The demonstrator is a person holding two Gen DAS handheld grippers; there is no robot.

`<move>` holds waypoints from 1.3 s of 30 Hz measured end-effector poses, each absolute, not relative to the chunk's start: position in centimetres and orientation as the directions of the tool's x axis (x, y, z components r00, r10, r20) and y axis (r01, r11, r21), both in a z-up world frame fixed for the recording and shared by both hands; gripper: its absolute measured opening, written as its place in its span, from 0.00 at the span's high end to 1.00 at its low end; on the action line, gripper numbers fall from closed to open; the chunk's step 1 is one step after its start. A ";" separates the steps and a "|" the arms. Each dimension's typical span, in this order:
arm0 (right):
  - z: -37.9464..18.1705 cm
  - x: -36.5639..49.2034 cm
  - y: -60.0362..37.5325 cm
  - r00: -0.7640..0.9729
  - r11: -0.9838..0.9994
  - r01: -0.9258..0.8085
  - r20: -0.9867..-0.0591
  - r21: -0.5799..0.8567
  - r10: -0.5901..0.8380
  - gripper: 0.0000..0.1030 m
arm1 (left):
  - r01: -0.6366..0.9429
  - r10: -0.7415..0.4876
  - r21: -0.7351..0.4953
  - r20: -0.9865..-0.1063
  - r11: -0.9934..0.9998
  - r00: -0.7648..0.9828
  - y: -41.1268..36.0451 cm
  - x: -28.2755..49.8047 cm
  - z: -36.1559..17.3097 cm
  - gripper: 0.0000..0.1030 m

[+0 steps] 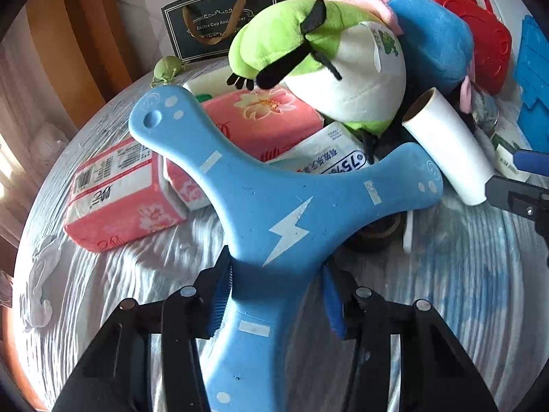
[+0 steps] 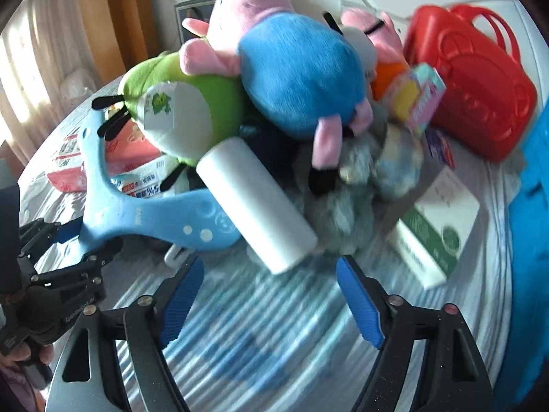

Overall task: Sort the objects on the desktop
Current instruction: 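Grasp the blue boomerang with left tool while right tool grasps the white lint roller, then carry the boomerang and lint roller over the blue box with both tools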

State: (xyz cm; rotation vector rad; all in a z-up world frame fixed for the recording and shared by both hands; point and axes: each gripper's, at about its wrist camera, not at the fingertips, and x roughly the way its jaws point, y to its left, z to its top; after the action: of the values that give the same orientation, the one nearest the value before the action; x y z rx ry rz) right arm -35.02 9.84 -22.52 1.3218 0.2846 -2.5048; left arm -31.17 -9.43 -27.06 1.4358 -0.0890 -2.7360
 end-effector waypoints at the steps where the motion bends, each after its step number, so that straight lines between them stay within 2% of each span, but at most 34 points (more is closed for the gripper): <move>1: -22.7 -35.7 9.6 -0.537 -0.932 0.359 -0.826 -0.042 -0.170 0.21 | 0.017 -0.067 0.070 -0.820 -0.997 -0.569 -9.4 -31.5 -27.0 0.55; 5: -24.4 -38.2 9.0 -0.527 -0.928 0.368 -0.834 -0.052 -0.162 0.24 | 0.019 -0.018 0.009 -0.833 -1.000 -0.553 -9.8 -32.6 -27.4 0.55; 6: -24.8 -38.6 9.0 -0.520 -0.931 0.362 -0.839 -0.047 -0.160 0.33 | 0.022 0.000 -0.015 -0.833 -1.000 -0.554 -10.0 -32.6 -27.5 0.55; 7: -25.4 -39.1 9.2 -0.505 -0.939 0.342 -0.851 -0.044 -0.144 0.56 | 0.027 0.011 -0.031 -0.833 -0.999 -0.553 -10.2 -32.5 -27.6 0.55; 8: -25.6 -39.2 9.5 -0.493 -0.946 0.322 -0.858 -0.028 -0.143 0.57 | 0.029 0.016 -0.039 -0.834 -0.999 -0.552 -10.3 -32.4 -27.6 0.56; 18: -26.4 -31.0 12.7 -0.318 -0.957 0.258 -0.924 0.131 -0.212 0.57 | 0.019 0.060 -0.081 -0.857 -0.997 -0.512 -9.6 -27.6 -27.2 0.58; 22: -26.9 -28.8 13.1 -0.324 -0.961 0.237 -0.921 0.140 -0.215 0.56 | 0.002 0.043 -0.051 -0.865 -0.999 -0.500 -8.8 -26.1 -27.9 0.58; 24: -27.0 -29.1 13.3 -0.345 -0.962 0.232 -0.912 0.146 -0.222 0.45 | 0.002 0.030 -0.036 -0.860 -0.999 -0.509 -8.5 -26.2 -27.8 0.58; 25: -26.6 -29.7 13.1 -0.361 -0.965 0.227 -0.909 0.134 -0.211 0.35 | 0.007 0.026 -0.034 -0.856 -0.999 -0.517 -8.6 -26.4 -27.8 0.58; 26: -26.6 -29.9 12.9 -0.378 -0.967 0.225 -0.904 0.119 -0.199 0.33 | 0.011 0.022 -0.033 -0.853 -0.999 -0.522 -8.6 -26.5 -27.8 0.58; 27: -26.5 -30.1 12.6 -0.394 -0.968 0.225 -0.899 0.110 -0.193 0.33 | 0.012 0.022 -0.033 -0.853 -0.999 -0.522 -8.5 -26.5 -27.8 0.58; 28: -26.4 -30.2 12.4 -0.405 -0.970 0.223 -0.895 0.101 -0.186 0.39 | 0.017 0.022 -0.036 -0.852 -0.999 -0.523 -8.5 -26.5 -27.8 0.58; 29: -26.2 -29.9 12.1 -0.403 -0.970 0.223 -0.897 0.095 -0.180 0.57 | 0.018 0.025 -0.040 -0.848 -0.999 -0.529 -8.5 -26.3 -27.5 0.59; 33: -24.7 -29.0 11.4 -0.433 -0.972 0.223 -0.885 0.079 -0.171 0.57 | 0.004 0.041 -0.053 -0.819 -0.999 -0.573 -8.1 -24.5 -25.2 0.60; 39: -18.9 -26.0 10.6 -0.548 -0.975 0.205 -0.815 0.088 -0.189 0.57 | 0.001 0.051 -0.068 -0.749 -0.998 -0.661 -9.0 -22.9 -18.9 0.60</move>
State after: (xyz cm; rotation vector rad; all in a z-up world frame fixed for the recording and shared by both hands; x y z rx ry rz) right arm -26.05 10.60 -18.87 1.3565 0.0256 -2.5820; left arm -22.88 -8.96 -18.94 1.3043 0.0987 -2.8865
